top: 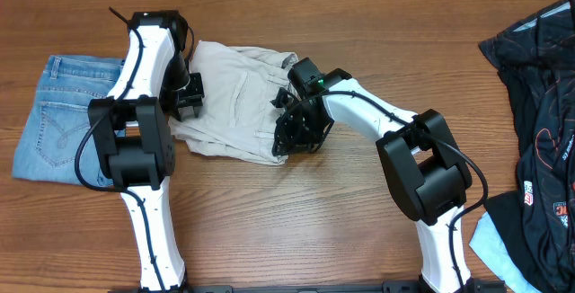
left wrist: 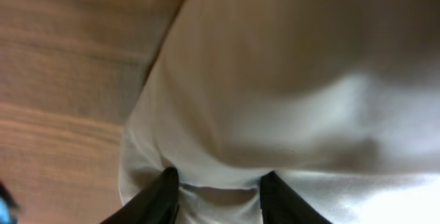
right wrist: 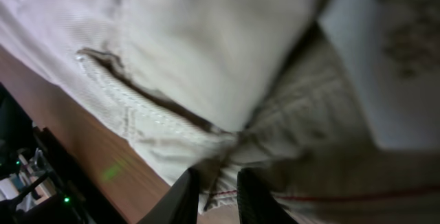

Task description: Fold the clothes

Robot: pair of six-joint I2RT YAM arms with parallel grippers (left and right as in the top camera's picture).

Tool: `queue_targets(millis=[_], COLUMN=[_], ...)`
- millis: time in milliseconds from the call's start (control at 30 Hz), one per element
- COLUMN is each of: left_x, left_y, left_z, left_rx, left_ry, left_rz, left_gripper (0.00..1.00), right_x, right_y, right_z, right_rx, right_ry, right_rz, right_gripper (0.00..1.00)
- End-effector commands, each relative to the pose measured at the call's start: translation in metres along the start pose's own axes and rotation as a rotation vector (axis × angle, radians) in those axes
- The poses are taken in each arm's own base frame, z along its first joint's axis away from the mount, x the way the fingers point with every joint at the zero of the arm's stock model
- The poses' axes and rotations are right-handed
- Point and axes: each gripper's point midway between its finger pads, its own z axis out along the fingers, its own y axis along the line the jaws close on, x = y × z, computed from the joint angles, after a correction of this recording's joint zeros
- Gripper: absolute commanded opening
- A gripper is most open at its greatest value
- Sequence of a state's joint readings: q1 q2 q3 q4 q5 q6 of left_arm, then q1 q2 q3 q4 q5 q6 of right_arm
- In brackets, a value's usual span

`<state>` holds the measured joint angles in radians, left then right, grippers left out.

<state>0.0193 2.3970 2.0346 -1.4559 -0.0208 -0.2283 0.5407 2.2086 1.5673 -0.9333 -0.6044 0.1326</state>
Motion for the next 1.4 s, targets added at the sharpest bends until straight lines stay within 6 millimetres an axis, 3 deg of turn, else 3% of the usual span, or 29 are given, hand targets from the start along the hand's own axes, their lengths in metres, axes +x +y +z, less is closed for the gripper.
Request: queue_targets(millis=[0, 167, 267, 467, 667, 867, 933, 1033, 1133, 1200, 1367], left_x=[0.018, 0.050, 0.059, 0.063, 0.052, 0.013, -0.010, -0.046, -0.069, -0.083, -0.098], left_y=[0.012, 0.014, 0.002, -0.014, -0.014, -0.025, -0.032, -0.043, -0.051, -0.056, -0.061], left_z=[0.019, 0.012, 0.009, -0.007, -0.048, -0.109, -0.128, -0.148, -0.153, -0.146, -0.113], left_rx=[-0.071, -0.080, -0.038, -0.039, -0.025, 0.076, 0.111, 0.141, 0.149, 0.158, 0.178], left_ry=[0.119, 0.248, 0.284, 0.229, 0.039, -0.308, -0.439, -0.609, -0.692, -0.711, -0.658], left_rz=[0.010, -0.041, -0.021, 0.011, 0.003, 0.009, 0.027, 0.080, 0.131, 0.136, 0.142], left_gripper=[0.37, 0.37, 0.38, 0.40, 0.39, 0.42, 0.52, 0.52, 0.52, 0.51, 0.49], right_x=[-0.007, -0.012, -0.015, -0.018, -0.031, -0.045, -0.046, -0.045, -0.042, -0.043, -0.042], right_y=[-0.045, -0.068, -0.082, -0.113, -0.112, -0.078, -0.064, -0.034, 0.000, 0.019, 0.036], right_z=[-0.009, -0.020, -0.026, -0.046, -0.095, -0.163, -0.172, -0.164, -0.147, -0.135, -0.108], right_rx=[0.177, 0.247, 0.294, 0.389, 0.378, 0.353, 0.331, 0.207, 0.061, 0.001, -0.016], right_ry=[-0.035, -0.064, -0.080, -0.118, -0.246, -0.448, -0.478, -0.459, -0.414, -0.391, -0.348], right_rz=[0.051, 0.081, 0.096, 0.159, 0.191, 0.113, 0.085, 0.033, -0.026, -0.068, -0.099], right_gripper=[0.22, 0.22, 0.22, 0.22, 0.22, 0.22, 0.22, 0.22, 0.22, 0.22, 0.22])
